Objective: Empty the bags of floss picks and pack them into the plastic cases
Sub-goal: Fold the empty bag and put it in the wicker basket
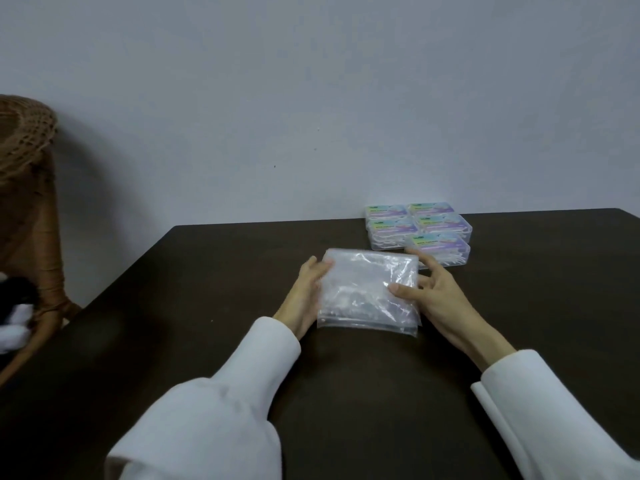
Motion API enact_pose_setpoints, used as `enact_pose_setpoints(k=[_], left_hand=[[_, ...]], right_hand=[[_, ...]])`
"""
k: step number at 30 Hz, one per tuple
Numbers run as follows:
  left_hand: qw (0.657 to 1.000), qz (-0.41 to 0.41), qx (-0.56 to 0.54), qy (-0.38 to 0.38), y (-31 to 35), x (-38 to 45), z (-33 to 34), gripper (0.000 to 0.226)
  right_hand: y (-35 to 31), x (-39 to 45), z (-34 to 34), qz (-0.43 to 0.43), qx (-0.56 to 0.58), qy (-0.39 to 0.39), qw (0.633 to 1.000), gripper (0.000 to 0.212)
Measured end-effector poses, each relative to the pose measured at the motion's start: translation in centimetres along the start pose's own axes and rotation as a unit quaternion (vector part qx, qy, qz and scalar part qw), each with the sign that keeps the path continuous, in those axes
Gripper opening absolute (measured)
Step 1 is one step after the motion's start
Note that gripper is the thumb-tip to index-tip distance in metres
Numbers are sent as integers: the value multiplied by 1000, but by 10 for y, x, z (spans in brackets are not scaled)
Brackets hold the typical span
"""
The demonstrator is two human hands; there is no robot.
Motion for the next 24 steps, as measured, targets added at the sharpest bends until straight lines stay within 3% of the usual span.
enact_pose_setpoints(k=[3,6,11,17,24], left_hand=[[995,22,89,-32,3,-2,4,40],[994,52,95,-33,7,-3,3,33],[994,61,74,-48,11,-4,4,40],[994,17,61,-89,13,-8,4,39],[989,-50,-104,-95,10,-14,9,33]], right_hand=[[1,-2,5,-2,19,-6,1000,50],[2,-5,14,30,38,-71,996,32],[6,-8,18,71,20,-139,987,48],[5,-5,14,79,61,-139,985,42],[0,-8,16,80,116,-106,984,36]])
Point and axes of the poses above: each hand's wrist, its own x-axis towards the middle knuckle, its own z-axis out of the palm, y = z × x, the point moved 7 cm from there along x, towards the middle knuckle, and after that the axes turned 4 degrees about z, right-handed, at the moved point
